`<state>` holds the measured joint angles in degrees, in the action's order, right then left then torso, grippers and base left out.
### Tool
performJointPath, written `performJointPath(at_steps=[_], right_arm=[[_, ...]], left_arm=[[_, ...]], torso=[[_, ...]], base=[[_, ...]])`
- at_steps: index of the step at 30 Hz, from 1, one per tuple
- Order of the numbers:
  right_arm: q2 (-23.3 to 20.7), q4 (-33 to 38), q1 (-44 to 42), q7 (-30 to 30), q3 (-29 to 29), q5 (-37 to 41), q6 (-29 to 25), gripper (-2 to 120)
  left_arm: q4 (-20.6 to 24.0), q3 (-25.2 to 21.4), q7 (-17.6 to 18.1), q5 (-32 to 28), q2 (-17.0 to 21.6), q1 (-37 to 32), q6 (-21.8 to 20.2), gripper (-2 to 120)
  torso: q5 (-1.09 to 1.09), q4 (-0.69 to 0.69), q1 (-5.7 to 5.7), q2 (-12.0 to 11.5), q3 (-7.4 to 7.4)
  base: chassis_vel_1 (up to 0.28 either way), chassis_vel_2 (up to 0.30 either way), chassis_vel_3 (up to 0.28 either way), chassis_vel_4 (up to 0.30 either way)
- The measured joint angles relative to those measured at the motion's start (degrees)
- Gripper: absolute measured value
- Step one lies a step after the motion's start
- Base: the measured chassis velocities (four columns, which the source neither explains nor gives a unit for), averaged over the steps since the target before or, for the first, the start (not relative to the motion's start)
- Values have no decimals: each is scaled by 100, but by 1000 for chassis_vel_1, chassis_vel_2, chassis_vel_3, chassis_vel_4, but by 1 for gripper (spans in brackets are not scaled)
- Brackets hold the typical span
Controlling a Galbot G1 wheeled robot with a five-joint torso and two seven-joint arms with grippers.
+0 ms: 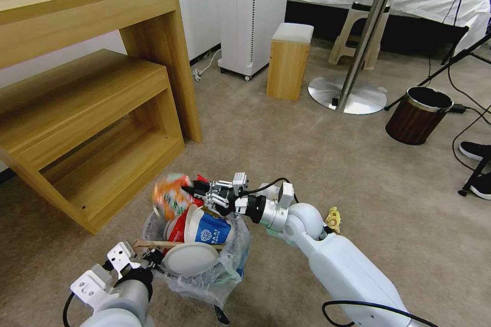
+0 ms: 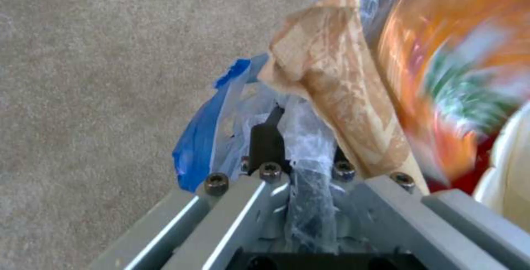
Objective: Pick up the trash bin and place the garbage on the floor into it.
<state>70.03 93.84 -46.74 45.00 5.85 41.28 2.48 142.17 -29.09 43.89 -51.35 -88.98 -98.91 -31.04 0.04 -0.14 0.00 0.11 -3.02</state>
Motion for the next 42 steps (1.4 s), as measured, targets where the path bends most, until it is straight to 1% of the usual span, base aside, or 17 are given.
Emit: performJointPath(at_steps=[3,4,9,11,12,14,16,17,18,20,21,23,24,26,31,36,42], right_arm=[[-38,18,15,146,-27,-22,12,54],[-38,18,15,146,-27,-22,12,54],[-75,183,-13,101,-193,39,-64,73],[-90,319,-125,-396,-335,95,-304,84],[-90,319,-125,-396,-335,95,-304,84],[-129,492,-307,-1183,-603,137,-486,93],[-177,539,-429,-1591,-883,14,-711,98],[-177,539,-429,-1591,-883,14,-711,98],[-239,544,-550,-1872,-1171,-179,-1110,100],[-342,616,-726,-2039,-1555,-429,-1365,100],[-342,616,-726,-2039,-1555,-429,-1365,100],[-517,760,-1015,-2190,-2141,-732,-1566,100],[-517,760,-1015,-2190,-2141,-732,-1566,100],[-585,809,-1260,-2239,-2638,-913,-1696,100],[-538,917,-1749,-2296,-3440,-1065,-1883,100],[-616,1013,-2319,-2199,-4100,-1031,-2145,100],[-705,1023,-2613,-2141,-4346,-986,-2396,100]], left_arm=[[-9,1,-7,19,-2,25,-1,0],[-9,1,-7,19,-2,25,-1,0],[-76,-86,-34,19,9,85,-3,0],[-175,-189,-62,19,28,138,-3,0],[-175,-189,-62,19,28,138,-3,0],[-253,-283,-67,10,63,180,-3,0],[-272,-321,-67,-13,83,199,-3,0],[-272,-321,-67,-13,83,199,-3,0],[-283,-349,-63,-43,98,220,-4,0],[-301,-381,-58,-79,110,246,-3,0],[-301,-381,-58,-79,110,246,-3,0],[-344,-402,-56,-100,123,284,-3,0],[-344,-402,-56,-100,123,284,-3,0],[-369,-411,-61,-104,132,310,-3,0],[-353,-475,-76,-168,182,309,4,0],[-307,-558,-90,-250,225,271,21,0],[-333,-566,-96,-205,230,296,30,0]], torso=[[0,0,0,0,0],[0,0,0,0,0],[0,1,0,0,0],[0,0,0,0,0],[0,0,0,0,0],[1,1,0,1,0],[1,1,0,0,0],[1,1,0,0,0],[1,0,0,0,0],[2,0,0,0,0],[2,0,0,0,0],[0,-1,0,1,1],[0,-1,0,1,1],[2,-1,0,0,1],[2,0,0,0,1],[1,0,0,0,1],[1,0,0,0,1]], base=[[0,0,0,0],[0,0,0,0],[0,0,0,0],[0,0,0,0],[0,0,0,0],[0,0,0,0],[0,0,0,0],[0,0,0,0],[0,0,0,0],[0,0,0,0],[0,0,0,0],[0,0,0,0],[0,0,0,0],[0,0,0,0],[0,0,0,0],[0,0,0,0],[0,0,0,0]])
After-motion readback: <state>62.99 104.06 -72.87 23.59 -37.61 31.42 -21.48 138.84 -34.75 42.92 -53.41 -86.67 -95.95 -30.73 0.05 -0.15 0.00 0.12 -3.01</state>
